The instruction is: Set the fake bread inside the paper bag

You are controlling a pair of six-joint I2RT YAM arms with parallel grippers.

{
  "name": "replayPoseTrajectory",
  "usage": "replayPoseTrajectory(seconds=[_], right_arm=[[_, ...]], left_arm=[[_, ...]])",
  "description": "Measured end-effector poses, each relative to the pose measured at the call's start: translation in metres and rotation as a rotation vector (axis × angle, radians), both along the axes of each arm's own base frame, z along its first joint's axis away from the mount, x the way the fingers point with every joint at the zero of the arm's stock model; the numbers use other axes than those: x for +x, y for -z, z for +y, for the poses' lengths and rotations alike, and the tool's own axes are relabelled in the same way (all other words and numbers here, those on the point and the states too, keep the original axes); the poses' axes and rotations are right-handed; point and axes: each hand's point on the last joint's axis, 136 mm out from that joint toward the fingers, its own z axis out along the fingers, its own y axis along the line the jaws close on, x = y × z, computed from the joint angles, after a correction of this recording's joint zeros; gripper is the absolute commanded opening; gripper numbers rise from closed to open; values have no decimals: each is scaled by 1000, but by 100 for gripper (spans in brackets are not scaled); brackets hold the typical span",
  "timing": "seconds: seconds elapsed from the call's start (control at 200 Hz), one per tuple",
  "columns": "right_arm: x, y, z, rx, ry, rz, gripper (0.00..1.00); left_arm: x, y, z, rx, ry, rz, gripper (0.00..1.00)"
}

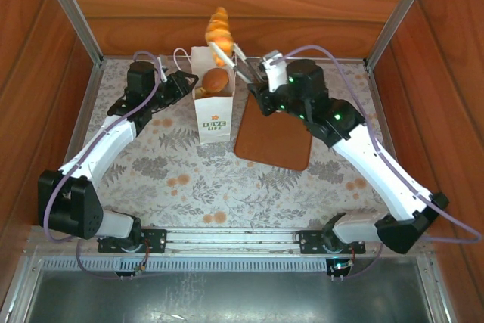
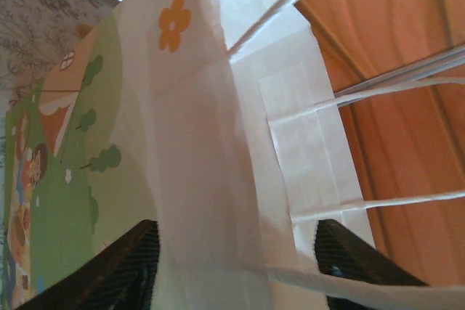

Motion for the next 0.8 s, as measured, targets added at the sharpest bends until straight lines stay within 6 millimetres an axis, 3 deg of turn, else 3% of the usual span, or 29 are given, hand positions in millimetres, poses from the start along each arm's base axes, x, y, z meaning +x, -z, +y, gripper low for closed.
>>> replayPoseTrajectory(seconds=[0.165,0.325,0.8], right_arm=[[8,19,23,-118,-21,37,37],[14,42,26,-207,-17,96,38],[15,84,29,-306,-15,233,37]], left_arm=[[3,0,4,10,-26,-7,39],[1,2,7,16,-39,-7,30],[-2,1,10,19,-49,-14,28]])
